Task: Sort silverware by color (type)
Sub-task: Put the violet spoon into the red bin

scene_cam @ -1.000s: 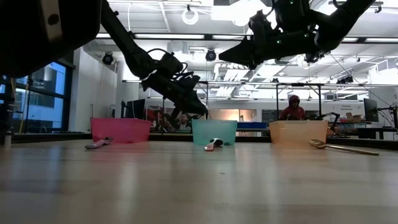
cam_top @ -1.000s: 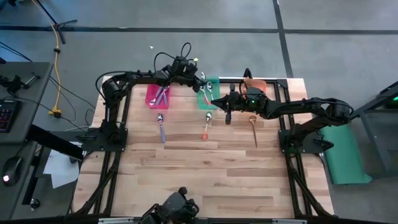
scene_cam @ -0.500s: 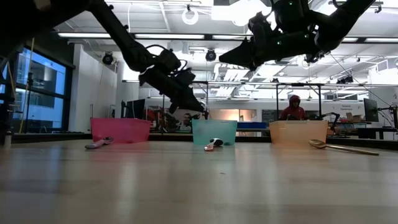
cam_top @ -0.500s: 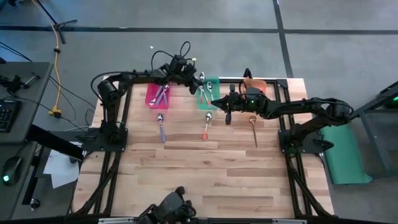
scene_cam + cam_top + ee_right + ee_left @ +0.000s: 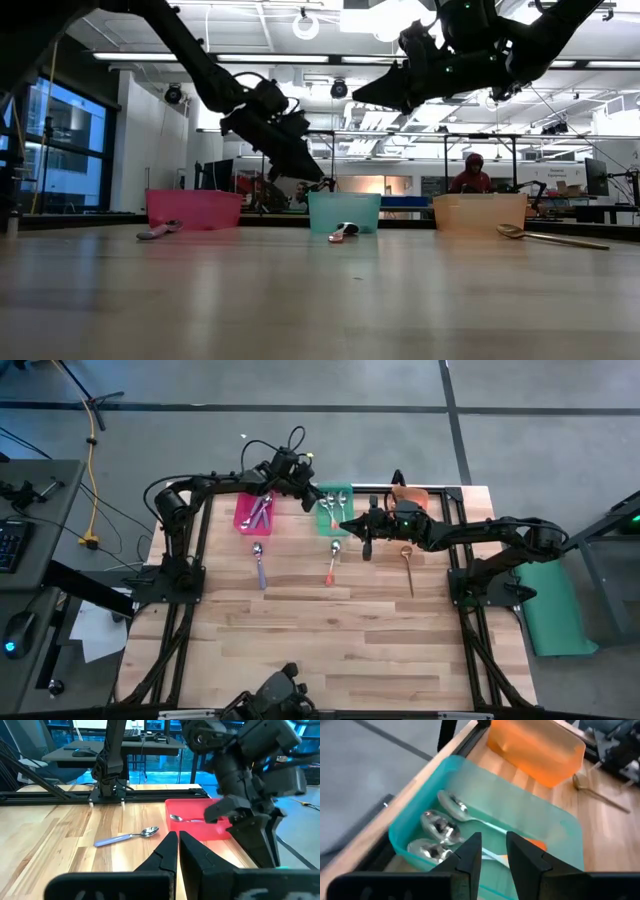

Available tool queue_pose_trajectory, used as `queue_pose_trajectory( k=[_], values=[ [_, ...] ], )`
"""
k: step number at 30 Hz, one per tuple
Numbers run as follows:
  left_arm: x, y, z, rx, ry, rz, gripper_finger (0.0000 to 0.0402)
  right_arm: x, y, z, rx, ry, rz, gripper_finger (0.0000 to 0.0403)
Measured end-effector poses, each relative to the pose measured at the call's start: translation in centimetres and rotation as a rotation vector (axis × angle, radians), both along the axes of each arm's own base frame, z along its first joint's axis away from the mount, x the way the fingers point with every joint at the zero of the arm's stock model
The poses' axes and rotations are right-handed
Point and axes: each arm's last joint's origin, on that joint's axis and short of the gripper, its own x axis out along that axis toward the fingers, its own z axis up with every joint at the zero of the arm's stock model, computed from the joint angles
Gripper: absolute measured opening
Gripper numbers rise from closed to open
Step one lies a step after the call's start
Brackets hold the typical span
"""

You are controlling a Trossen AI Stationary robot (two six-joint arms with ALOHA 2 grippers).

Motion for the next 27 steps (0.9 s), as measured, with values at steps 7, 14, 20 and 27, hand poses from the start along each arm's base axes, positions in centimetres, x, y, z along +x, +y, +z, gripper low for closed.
queue_pose_trajectory(
  k=[7, 14, 20, 27],
  values=[
    [0.1, -3.3, 3.1, 0.151, -0.003, -0.123, 0.0049, 0.0, 0.0, 0.0, 0.001, 0.003, 0.0, 0.0],
    [-2.5, -9.6, 3.4, 0.352, -0.075, -0.111, 0.0003, 0.0, -0.1, 0.0, -0.021, 0.007, -0.038, 0.0],
    [-6.1, -16.1, 3.5, 0.372, -0.18, -0.198, 0.0001, 0.0, 0.0, 0.0, -0.023, 0.007, -0.043, 0.0],
    [-9.6, -22.8, 2.2, 0.378, -0.169, -0.291, 0.0001, 0.2, 0.5, 0.0, -0.025, 0.001, -0.023, 0.0]
  ],
)
